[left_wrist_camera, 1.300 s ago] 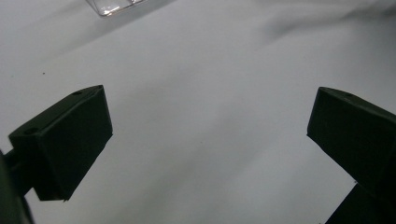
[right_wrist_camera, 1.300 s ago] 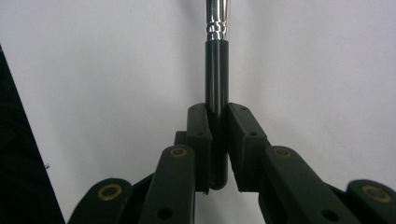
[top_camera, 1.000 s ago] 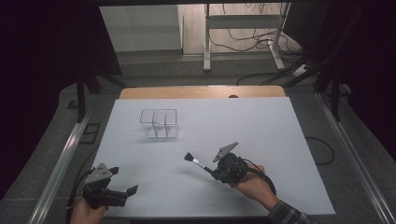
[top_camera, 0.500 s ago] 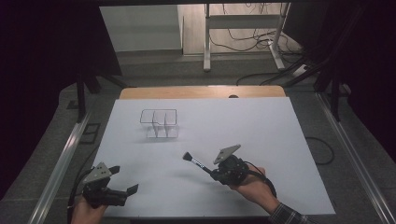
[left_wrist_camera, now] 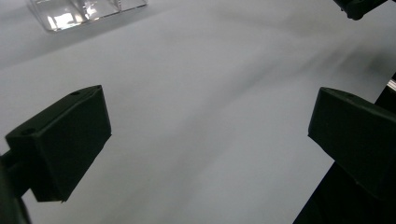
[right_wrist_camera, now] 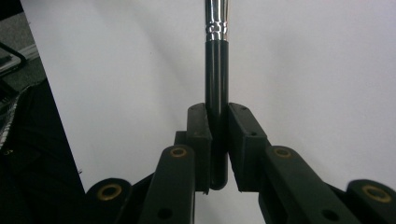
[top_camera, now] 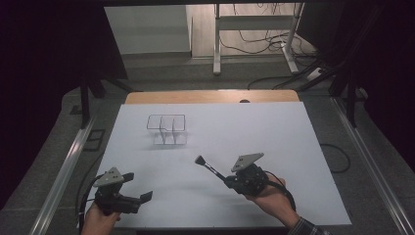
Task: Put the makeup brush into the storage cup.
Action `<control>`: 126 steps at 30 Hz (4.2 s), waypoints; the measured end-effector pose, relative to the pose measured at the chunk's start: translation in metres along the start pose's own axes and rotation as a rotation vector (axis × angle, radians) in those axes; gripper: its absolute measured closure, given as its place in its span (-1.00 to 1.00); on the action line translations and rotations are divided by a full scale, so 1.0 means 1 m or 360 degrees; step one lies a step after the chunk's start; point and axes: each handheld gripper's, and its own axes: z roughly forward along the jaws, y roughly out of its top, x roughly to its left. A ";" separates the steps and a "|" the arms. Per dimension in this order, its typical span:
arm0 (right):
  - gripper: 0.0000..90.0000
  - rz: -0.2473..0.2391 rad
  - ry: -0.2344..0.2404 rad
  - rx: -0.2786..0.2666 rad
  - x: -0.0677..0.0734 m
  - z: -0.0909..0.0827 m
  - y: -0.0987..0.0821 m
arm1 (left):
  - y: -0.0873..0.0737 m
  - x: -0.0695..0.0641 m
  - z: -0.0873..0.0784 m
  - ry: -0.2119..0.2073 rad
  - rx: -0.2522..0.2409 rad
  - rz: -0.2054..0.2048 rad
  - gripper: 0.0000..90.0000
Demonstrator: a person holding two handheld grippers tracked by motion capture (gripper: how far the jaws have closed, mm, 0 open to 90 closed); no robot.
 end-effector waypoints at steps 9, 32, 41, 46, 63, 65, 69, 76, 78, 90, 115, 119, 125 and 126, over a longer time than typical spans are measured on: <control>0.75 0.0027 -0.0019 -0.0050 -0.001 -0.011 -0.006 | 0.013 -0.009 0.012 -0.0039 -0.0024 -0.0020 -1.00; 0.75 0.0016 -0.0087 -0.0171 -0.002 -0.019 -0.005 | 0.053 -0.030 0.056 -0.0256 -0.0101 -0.0055 -1.00; 0.75 0.0010 -0.0092 -0.0215 -0.001 -0.020 -0.002 | 0.067 -0.037 0.075 -0.0385 -0.0122 -0.0084 -1.00; 0.75 0.0017 -0.0099 -0.0249 -0.001 -0.021 0.000 | 0.073 -0.041 0.085 -0.0462 -0.0127 -0.0100 -1.00; 0.75 0.0021 -0.0089 -0.0280 0.002 -0.018 0.005 | 0.085 -0.051 0.110 -0.0625 -0.0135 -0.0103 -1.00; 0.75 0.0020 -0.0086 -0.0285 0.002 -0.018 0.005 | 0.086 -0.053 0.113 -0.0637 -0.0134 -0.0104 -1.00; 0.75 0.0013 -0.0081 -0.0286 0.003 -0.016 0.006 | 0.088 -0.056 0.117 -0.0649 -0.0127 -0.0097 -0.94; 0.75 -0.0007 -0.0066 -0.0287 0.008 -0.012 0.008 | 0.091 -0.057 0.119 -0.0675 -0.0139 -0.0100 -0.80; 0.75 -0.0012 -0.0065 -0.0290 0.009 -0.011 0.009 | 0.091 -0.057 0.120 -0.0681 -0.0145 -0.0105 -0.73; 0.75 -0.0027 -0.0050 -0.0293 0.014 -0.007 0.011 | 0.092 -0.052 0.119 -0.0752 -0.0146 -0.0148 -0.05; -0.01 -0.0017 -0.0027 -0.0256 0.011 -0.001 0.009 | 0.094 -0.054 0.112 -0.0789 -0.0116 -0.0147 0.72; -0.25 -0.0012 -0.0027 -0.0235 0.008 0.003 0.007 | 0.094 -0.055 0.112 -0.0756 -0.0106 -0.0126 0.72; -0.43 0.0017 0.0010 -0.0223 0.005 0.005 0.006 | 0.093 -0.056 0.111 -0.0721 -0.0101 -0.0107 0.72; -0.44 0.0024 0.0017 -0.0226 0.005 0.005 0.006 | 0.093 -0.056 0.111 -0.0721 -0.0101 -0.0107 0.72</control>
